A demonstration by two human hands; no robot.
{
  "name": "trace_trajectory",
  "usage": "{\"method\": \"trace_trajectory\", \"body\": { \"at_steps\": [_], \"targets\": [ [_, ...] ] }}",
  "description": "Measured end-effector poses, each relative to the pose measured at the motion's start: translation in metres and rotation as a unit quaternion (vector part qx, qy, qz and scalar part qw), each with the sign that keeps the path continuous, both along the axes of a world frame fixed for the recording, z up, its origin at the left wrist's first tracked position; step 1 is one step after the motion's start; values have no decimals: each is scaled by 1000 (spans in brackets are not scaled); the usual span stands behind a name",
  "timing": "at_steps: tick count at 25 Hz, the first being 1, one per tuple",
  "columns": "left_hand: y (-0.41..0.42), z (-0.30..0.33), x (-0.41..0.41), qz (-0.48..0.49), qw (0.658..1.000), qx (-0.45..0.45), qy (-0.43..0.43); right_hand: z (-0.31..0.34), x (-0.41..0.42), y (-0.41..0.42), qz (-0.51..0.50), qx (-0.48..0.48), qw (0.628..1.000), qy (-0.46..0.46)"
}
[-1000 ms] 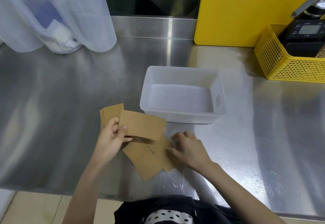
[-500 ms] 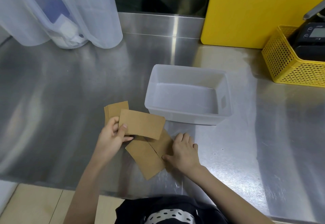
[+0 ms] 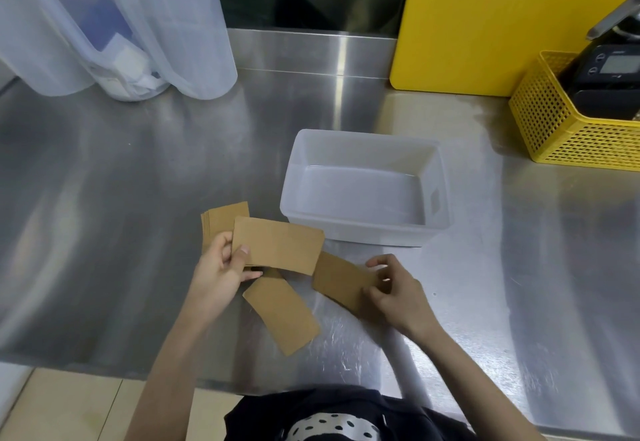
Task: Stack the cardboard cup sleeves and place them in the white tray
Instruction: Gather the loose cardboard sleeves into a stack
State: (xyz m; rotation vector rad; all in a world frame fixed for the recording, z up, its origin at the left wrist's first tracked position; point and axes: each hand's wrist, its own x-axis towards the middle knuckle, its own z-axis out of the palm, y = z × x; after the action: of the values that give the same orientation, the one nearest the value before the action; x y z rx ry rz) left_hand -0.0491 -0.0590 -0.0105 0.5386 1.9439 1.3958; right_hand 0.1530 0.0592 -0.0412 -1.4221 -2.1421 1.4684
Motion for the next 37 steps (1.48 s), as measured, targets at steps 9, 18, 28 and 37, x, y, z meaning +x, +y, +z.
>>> {"method": "trace_trajectory", "body": {
  "at_steps": [9, 18, 28, 37],
  "targets": [
    [14, -1, 23, -36, 998, -51, -5, 21, 24, 15, -56, -65, 991, 98],
    [27, -5, 58, -71, 993, -77, -57, 29, -8, 6, -11, 21, 996, 90],
    [28, -6, 61, -102, 991, -91, -13, 20, -16, 3, 11, 93, 994, 61],
    [10, 19, 12, 44, 999, -21, 4, 18, -21, 4, 55, 100, 993, 30]
  ]
}}
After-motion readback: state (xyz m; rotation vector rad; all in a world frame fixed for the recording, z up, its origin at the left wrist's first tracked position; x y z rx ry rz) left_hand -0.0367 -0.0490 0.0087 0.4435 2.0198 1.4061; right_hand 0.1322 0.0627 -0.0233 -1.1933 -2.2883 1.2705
